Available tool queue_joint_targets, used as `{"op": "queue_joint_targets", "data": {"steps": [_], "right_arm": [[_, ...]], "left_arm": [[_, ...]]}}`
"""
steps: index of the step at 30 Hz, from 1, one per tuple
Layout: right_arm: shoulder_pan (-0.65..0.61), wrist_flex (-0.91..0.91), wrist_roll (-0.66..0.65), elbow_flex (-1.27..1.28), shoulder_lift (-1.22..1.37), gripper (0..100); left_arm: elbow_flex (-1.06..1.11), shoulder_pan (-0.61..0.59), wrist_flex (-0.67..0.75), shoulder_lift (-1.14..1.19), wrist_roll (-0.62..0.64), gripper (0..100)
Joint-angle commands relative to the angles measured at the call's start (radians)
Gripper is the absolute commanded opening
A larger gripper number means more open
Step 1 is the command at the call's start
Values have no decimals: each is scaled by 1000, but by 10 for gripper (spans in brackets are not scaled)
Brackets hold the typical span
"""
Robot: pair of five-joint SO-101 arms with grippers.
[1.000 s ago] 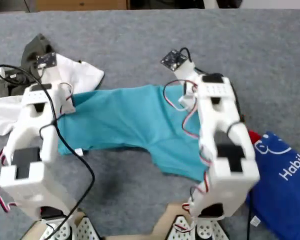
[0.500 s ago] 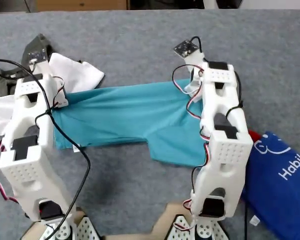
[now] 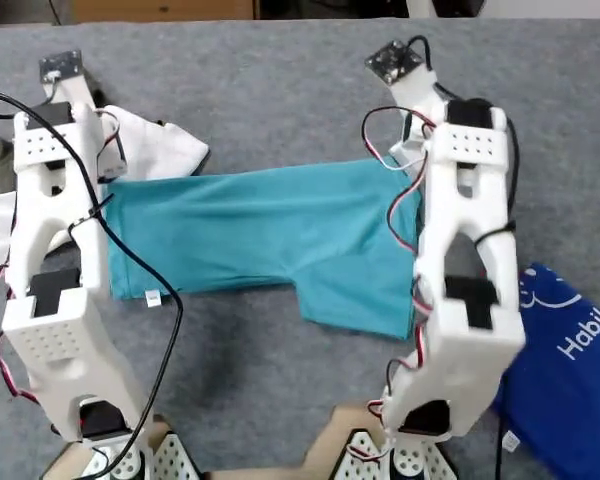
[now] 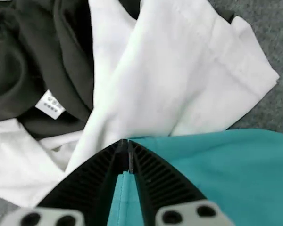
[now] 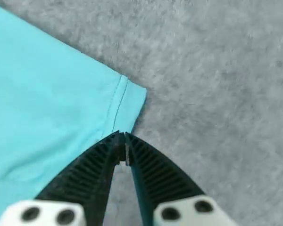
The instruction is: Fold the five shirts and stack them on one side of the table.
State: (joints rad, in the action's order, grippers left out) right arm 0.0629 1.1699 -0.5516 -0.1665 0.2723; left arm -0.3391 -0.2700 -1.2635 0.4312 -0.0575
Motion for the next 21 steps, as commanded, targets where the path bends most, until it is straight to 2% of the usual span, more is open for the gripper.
{"op": "queue_joint_targets", "data": {"steps": [1, 5, 10, 13, 16, 21], "right_arm": [[-51, -5, 40, 162, -191, 5], [-88, -180, 91, 472, -295, 5], [-58, -367, 98, 719, -265, 5], [25, -423, 98, 739, -219, 5], [82, -411, 91, 699, -191, 5], [97, -402, 75, 697, -194, 5]], "left_arm": [[-28, 18, 86, 42, 8, 20], [-34, 26, 152, 156, 9, 20], [-101, 28, 160, 280, 9, 20], [-157, 25, 153, 332, 9, 20], [-226, 26, 84, 349, 8, 20], [-272, 25, 52, 392, 8, 20]]}}
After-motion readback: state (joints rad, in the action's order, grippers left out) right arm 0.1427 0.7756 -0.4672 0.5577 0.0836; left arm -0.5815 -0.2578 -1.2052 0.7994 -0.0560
